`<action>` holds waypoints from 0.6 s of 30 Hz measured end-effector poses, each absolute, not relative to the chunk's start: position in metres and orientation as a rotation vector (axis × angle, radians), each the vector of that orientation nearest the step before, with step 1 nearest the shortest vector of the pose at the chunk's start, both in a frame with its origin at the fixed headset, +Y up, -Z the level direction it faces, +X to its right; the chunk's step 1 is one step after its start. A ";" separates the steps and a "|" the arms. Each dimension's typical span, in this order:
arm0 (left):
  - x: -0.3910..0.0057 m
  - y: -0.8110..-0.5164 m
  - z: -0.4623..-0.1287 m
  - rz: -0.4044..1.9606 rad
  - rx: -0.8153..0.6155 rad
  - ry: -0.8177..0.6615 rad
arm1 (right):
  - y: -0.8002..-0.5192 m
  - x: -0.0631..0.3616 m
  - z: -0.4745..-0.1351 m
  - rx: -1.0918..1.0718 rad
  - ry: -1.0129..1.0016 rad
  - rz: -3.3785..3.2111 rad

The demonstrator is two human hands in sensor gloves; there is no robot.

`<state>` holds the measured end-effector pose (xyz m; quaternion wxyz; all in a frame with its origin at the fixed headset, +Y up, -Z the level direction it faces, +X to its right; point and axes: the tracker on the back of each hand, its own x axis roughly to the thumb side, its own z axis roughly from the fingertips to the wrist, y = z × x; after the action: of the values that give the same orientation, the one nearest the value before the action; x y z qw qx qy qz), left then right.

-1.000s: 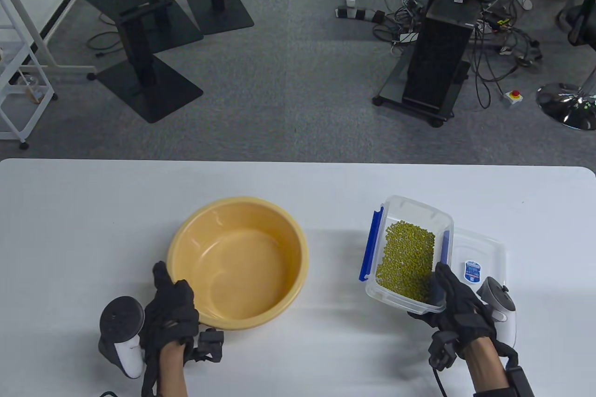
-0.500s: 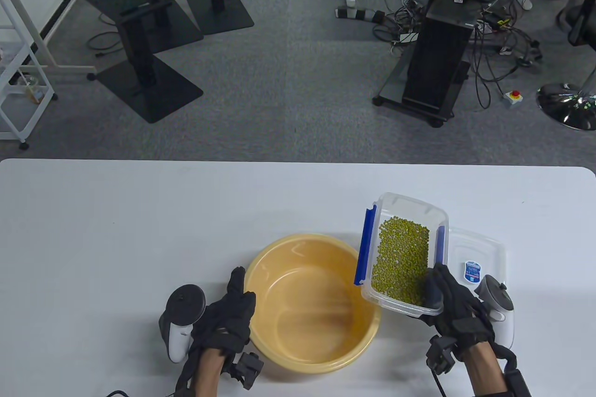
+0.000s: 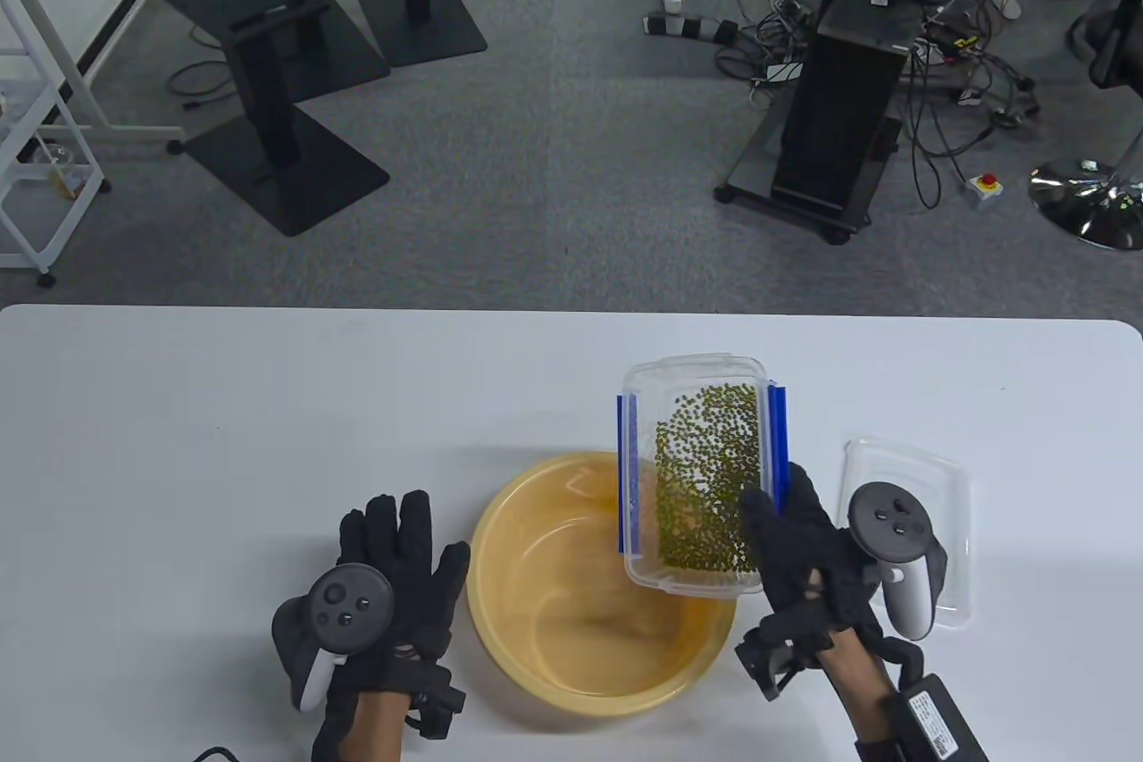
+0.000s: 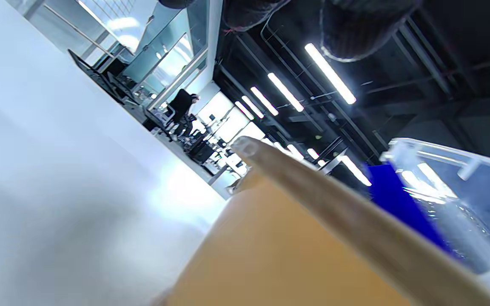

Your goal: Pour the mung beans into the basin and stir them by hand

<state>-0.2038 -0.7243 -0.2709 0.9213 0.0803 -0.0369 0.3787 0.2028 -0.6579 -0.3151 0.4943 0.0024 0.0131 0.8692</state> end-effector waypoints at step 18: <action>-0.208 -0.728 -0.271 0.785 0.119 -0.055 | -0.638 0.124 -0.291 0.547 -0.511 2.709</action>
<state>-0.2079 -0.7276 -0.2709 0.9218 0.0581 -0.0269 0.3824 0.1244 -0.6377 -0.2909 0.1646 0.1921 -0.1794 0.9507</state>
